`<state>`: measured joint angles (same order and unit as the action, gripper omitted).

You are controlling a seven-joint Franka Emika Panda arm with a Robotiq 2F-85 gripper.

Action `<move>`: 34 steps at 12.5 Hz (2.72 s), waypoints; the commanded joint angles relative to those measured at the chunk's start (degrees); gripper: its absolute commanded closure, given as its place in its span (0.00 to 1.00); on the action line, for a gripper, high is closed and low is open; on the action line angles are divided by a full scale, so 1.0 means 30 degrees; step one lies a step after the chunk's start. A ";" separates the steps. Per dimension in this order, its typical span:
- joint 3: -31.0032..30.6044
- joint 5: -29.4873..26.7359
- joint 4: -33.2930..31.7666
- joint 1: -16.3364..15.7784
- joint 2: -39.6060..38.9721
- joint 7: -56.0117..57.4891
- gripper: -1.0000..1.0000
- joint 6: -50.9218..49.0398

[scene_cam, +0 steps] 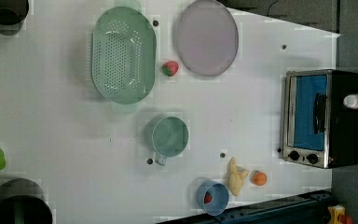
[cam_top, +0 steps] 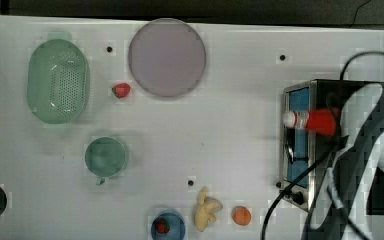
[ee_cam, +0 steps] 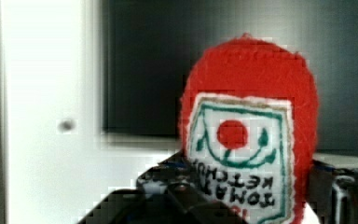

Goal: Pick Ketchup from oven and place it on table.

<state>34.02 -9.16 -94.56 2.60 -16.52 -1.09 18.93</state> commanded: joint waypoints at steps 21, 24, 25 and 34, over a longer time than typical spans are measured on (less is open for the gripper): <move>-0.6154 0.1794 -0.8840 -0.5643 0.2144 -0.0484 0.36 0.4209; -0.6094 0.1787 -1.0110 -0.5563 0.0719 -0.0485 0.36 0.6634; -0.6085 0.1782 -1.0256 -0.5556 0.0115 -0.0485 0.36 0.7347; -0.6050 0.1660 -1.0229 -0.5645 -0.0023 -0.0820 0.00 0.9666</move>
<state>16.07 -4.33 -128.13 -14.07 -23.05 -1.85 47.14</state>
